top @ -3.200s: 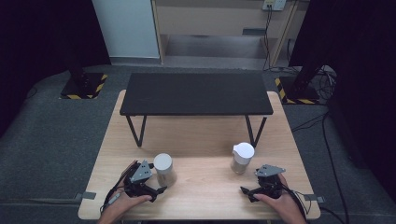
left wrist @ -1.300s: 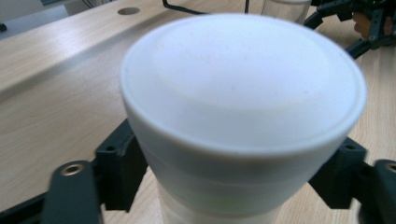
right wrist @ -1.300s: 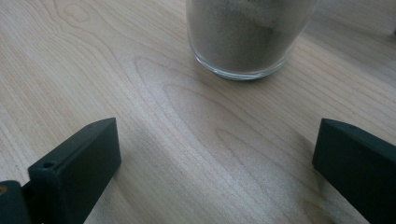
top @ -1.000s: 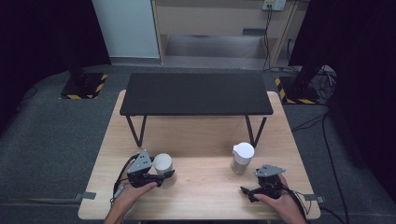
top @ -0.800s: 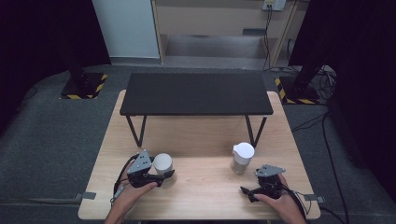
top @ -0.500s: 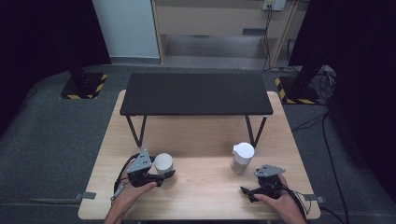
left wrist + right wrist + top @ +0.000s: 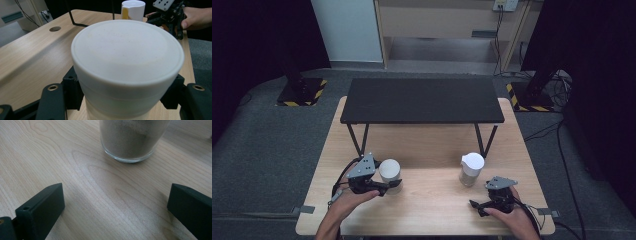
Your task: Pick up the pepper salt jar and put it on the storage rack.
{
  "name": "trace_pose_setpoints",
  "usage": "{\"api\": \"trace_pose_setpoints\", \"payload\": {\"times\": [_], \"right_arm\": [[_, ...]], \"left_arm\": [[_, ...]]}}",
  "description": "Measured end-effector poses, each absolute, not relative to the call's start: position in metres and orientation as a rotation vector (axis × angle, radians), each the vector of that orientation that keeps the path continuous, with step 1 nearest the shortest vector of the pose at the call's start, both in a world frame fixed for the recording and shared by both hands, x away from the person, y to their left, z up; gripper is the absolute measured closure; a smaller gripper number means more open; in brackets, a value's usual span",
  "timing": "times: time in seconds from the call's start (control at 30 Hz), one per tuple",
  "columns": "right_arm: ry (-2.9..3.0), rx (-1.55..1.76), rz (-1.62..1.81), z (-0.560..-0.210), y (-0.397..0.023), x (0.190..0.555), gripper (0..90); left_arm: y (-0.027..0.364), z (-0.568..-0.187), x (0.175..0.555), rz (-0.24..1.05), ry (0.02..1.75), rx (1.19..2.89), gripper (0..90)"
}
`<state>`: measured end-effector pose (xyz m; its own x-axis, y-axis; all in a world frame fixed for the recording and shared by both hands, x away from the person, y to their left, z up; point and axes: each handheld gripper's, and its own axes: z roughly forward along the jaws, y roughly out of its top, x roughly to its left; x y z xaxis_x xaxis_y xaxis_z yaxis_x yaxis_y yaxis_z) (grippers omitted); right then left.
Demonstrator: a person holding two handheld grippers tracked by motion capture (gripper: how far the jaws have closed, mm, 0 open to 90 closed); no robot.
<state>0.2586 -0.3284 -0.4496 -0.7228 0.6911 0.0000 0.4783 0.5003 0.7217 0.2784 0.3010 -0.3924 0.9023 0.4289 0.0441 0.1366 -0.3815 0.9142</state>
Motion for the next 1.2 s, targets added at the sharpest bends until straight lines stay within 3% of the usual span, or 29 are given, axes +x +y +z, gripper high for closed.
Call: {"api": "trace_pose_setpoints", "payload": {"times": [1.2], "right_arm": [[2.459,0.986,1.049,-0.45,-0.329,0.259,1.8]], "left_arm": [[0.307,-0.317,0.291,0.328,0.357,1.983,33.9]]}}
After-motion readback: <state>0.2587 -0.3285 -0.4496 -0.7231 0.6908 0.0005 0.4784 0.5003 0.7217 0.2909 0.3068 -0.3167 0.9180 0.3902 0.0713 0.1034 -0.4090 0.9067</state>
